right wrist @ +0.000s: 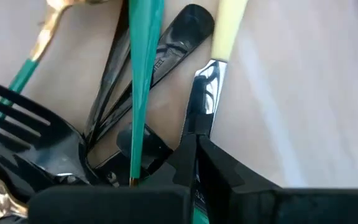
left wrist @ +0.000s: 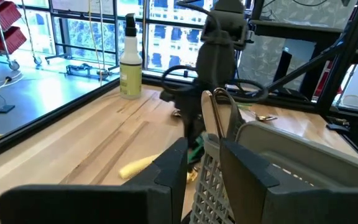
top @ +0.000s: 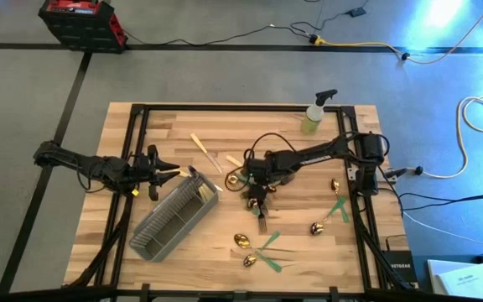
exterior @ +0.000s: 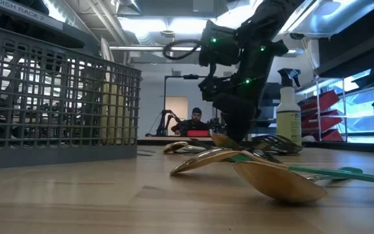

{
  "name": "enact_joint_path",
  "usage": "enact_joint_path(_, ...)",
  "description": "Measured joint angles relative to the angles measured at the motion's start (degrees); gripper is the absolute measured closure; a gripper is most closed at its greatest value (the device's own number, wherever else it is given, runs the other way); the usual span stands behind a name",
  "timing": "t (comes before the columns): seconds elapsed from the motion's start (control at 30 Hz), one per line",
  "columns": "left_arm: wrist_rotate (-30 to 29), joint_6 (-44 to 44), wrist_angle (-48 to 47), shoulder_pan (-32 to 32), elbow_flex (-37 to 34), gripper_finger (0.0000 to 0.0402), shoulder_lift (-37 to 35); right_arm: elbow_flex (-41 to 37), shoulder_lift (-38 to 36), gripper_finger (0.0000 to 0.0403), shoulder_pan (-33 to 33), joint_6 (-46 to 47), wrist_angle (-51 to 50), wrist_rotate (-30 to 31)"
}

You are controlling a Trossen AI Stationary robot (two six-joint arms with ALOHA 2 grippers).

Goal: Sort silverware
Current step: Put the table knife into the silverware tray

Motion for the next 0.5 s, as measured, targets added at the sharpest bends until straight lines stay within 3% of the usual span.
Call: enact_joint_path(0.5, -0.5, 0.0, 0.0, 0.0, 0.0, 0.0322, 0.0, -0.7, -5.7, 0.0403, 2.2, 1.7, 0.7, 2.3)
